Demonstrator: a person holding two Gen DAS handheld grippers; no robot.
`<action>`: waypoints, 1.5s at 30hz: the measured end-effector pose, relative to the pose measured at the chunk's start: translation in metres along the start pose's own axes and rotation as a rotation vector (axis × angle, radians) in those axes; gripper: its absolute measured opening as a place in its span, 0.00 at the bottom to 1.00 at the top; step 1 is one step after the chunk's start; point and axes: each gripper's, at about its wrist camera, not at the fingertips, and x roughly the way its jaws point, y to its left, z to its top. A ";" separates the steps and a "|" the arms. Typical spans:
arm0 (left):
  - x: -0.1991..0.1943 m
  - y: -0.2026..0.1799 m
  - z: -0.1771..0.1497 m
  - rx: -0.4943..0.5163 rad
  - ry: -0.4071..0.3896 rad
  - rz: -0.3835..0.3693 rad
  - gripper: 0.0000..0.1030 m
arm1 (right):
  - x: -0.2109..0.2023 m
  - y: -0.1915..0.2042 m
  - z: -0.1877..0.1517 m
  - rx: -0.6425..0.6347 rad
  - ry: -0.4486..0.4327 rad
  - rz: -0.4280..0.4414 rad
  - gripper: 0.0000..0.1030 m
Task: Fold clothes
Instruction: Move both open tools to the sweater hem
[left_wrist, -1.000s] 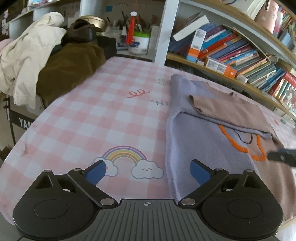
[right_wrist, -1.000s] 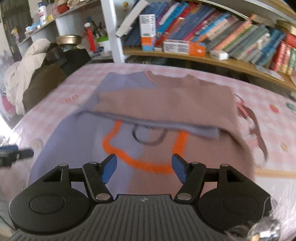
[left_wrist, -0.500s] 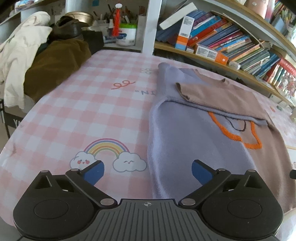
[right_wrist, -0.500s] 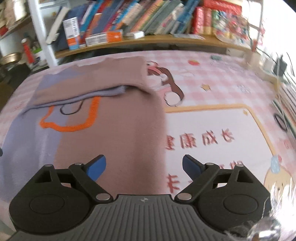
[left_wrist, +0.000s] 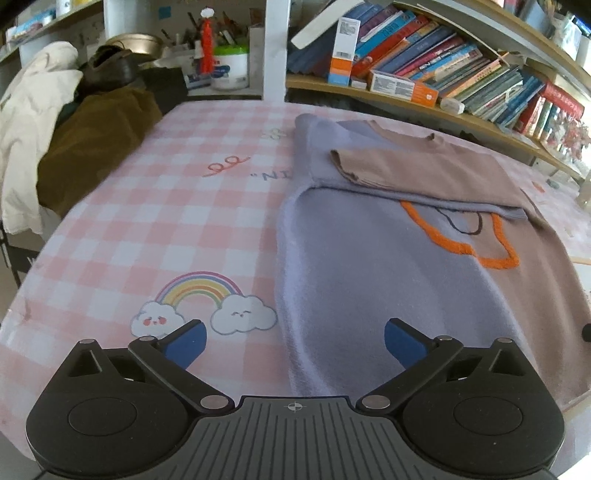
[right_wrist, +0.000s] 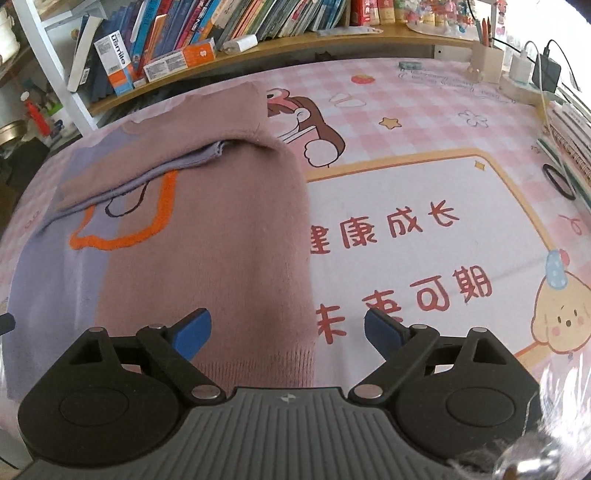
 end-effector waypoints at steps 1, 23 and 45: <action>0.001 0.000 0.000 -0.003 0.006 0.001 1.00 | 0.000 0.000 0.000 -0.002 0.002 0.001 0.87; -0.002 0.000 0.004 0.034 -0.003 0.125 1.00 | -0.001 -0.009 -0.004 0.014 0.020 0.015 0.83; 0.005 0.014 -0.004 -0.106 0.034 -0.021 0.58 | -0.009 -0.026 -0.009 0.110 0.023 0.103 0.26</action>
